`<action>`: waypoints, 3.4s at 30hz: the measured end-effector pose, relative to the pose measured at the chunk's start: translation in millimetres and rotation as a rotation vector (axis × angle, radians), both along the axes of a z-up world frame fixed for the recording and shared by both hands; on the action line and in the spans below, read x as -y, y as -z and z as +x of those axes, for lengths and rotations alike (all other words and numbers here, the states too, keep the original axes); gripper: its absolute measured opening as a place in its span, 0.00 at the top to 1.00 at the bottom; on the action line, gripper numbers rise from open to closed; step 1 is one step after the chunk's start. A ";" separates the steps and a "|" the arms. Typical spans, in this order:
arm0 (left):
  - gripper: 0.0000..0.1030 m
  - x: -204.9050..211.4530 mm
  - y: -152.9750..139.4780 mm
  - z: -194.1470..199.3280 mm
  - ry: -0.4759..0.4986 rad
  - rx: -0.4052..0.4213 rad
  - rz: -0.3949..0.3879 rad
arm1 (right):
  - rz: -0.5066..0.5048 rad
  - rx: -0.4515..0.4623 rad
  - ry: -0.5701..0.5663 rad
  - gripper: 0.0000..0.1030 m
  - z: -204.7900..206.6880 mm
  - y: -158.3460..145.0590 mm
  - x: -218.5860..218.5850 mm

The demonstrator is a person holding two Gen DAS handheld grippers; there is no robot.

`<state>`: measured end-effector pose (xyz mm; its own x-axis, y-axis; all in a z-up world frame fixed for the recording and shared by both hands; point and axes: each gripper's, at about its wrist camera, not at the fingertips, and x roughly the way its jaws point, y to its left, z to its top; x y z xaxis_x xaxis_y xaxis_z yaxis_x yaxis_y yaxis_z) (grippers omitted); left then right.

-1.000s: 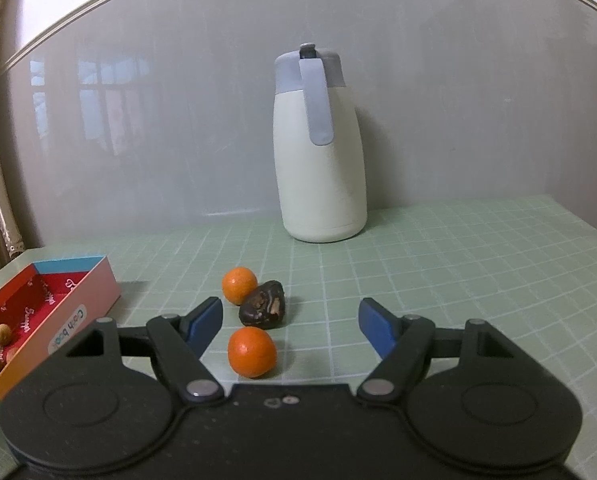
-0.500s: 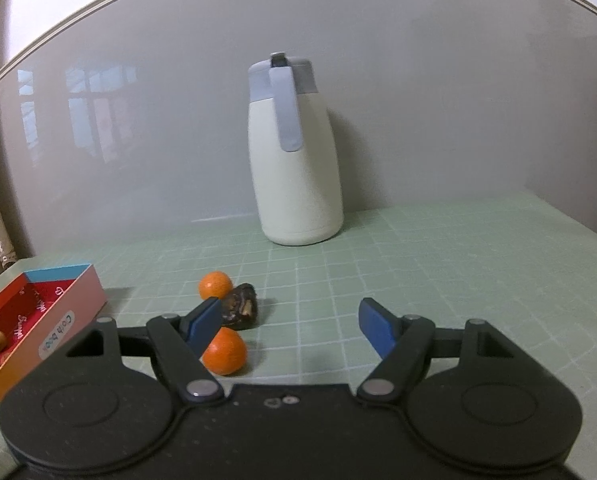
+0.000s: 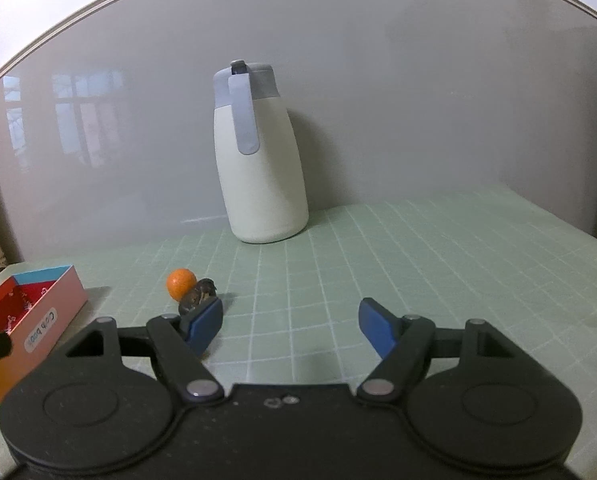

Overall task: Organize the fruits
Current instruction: 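Lift the open left tool away from the box, then lower the right tool onto the orange and close on it, then carry the orange with the right tool over the red box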

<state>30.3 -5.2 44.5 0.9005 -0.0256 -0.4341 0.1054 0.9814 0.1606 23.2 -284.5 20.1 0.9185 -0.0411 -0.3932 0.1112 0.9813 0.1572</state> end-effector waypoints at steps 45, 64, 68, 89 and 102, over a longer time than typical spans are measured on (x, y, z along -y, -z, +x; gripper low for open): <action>0.00 -133.2 33.6 -42.3 -0.391 -0.049 -0.080 | 0.013 -0.208 -0.168 0.48 79.2 25.5 -82.3; 0.00 -155.5 40.8 -39.1 -0.458 -0.069 -0.113 | 0.021 -0.245 -0.146 0.63 97.5 38.4 -85.8; 0.00 -156.5 41.1 -38.9 -0.462 -0.066 -0.117 | 0.004 -0.239 -0.158 0.64 95.6 39.0 -90.8; 0.00 -188.3 41.2 -47.3 -0.495 -0.046 -0.175 | -0.086 -0.165 -0.294 0.64 71.7 13.7 -138.0; 0.00 -215.5 43.9 -54.7 -0.513 -0.033 -0.264 | -0.135 -0.110 -0.351 0.64 56.8 -14.7 -177.2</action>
